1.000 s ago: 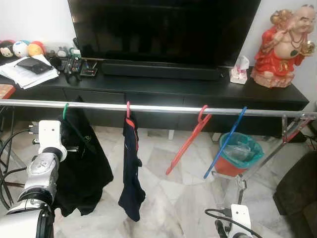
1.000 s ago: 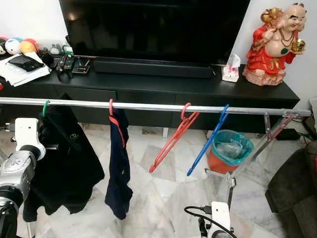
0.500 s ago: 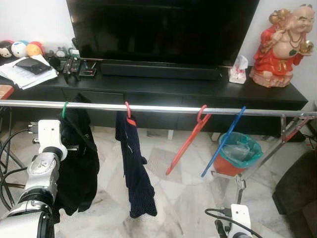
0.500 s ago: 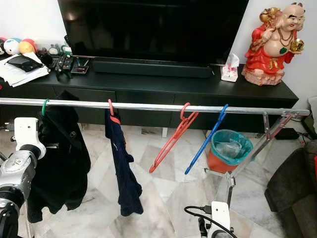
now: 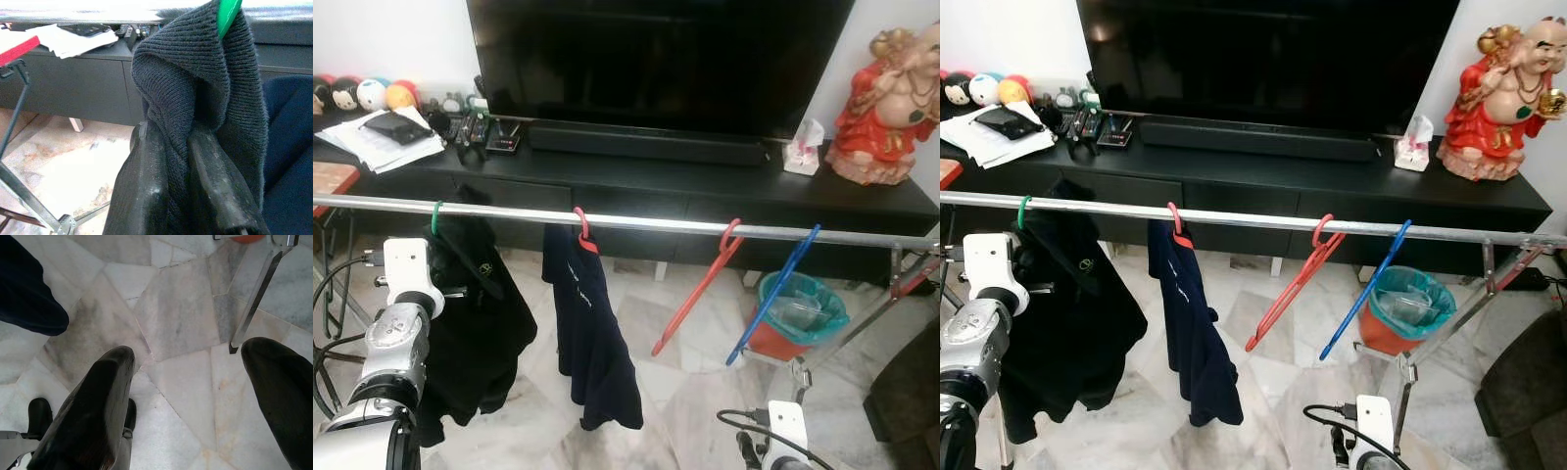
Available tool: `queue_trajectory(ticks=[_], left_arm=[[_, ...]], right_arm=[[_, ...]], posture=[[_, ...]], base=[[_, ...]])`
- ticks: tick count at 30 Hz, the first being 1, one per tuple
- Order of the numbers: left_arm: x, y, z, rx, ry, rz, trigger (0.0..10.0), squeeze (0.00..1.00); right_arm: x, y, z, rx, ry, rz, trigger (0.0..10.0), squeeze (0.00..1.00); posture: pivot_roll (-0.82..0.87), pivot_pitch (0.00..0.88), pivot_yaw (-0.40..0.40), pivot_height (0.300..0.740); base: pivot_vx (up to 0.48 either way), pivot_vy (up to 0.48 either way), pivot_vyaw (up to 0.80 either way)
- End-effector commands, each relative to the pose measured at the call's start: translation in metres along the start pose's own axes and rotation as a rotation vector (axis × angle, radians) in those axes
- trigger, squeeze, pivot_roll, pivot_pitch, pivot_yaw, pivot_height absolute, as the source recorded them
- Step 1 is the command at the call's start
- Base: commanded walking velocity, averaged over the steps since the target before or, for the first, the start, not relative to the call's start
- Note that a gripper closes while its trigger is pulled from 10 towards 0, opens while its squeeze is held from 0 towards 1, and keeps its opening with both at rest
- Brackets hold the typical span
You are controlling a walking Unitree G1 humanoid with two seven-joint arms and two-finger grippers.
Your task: Hang hanger
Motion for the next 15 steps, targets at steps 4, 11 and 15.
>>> queue_trajectory(ticks=[4, 11, 15], left_arm=[[0.0019, -0.0023, 0.0135, -0.054, -0.008, 0.002, 10.0, 0.0], [0.0018, -0.0026, 0.0145, -0.058, -0.006, 0.003, 10.0, 0.0], [0.002, -0.0028, 0.0151, -0.061, -0.004, 0.005, 10.0, 0.0]], right_arm=[[-0.0032, 0.0003, 0.0, -0.001, -0.011, -0.009, 10.0, 0.0], [-0.0028, 0.0001, 0.0005, -0.001, -0.009, -0.007, 10.0, 0.0], [-0.0026, 0.0001, 0.0007, -0.001, -0.007, -0.006, 10.0, 0.0]], posture=[[0.07, 0.0, -0.082, 0.74], [0.07, 0.0, -0.082, 0.74], [0.07, 0.0, -0.082, 0.74]], base=[[0.0, 0.0, 0.0], [0.0, 0.0, 0.0], [0.122, 0.0, 0.0]])
Point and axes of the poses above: a point about 5 cm out from each wrist's last joint towards the gripper, its own y axis pointing back from the gripper into the wrist, its own z axis along the axis of the wrist's last joint, x = y × z, the point moved 4 cm from there along -y, pointing out of the wrist towards the gripper, and after that the axes turned 3 degrees about y, right-handed, at the moved point
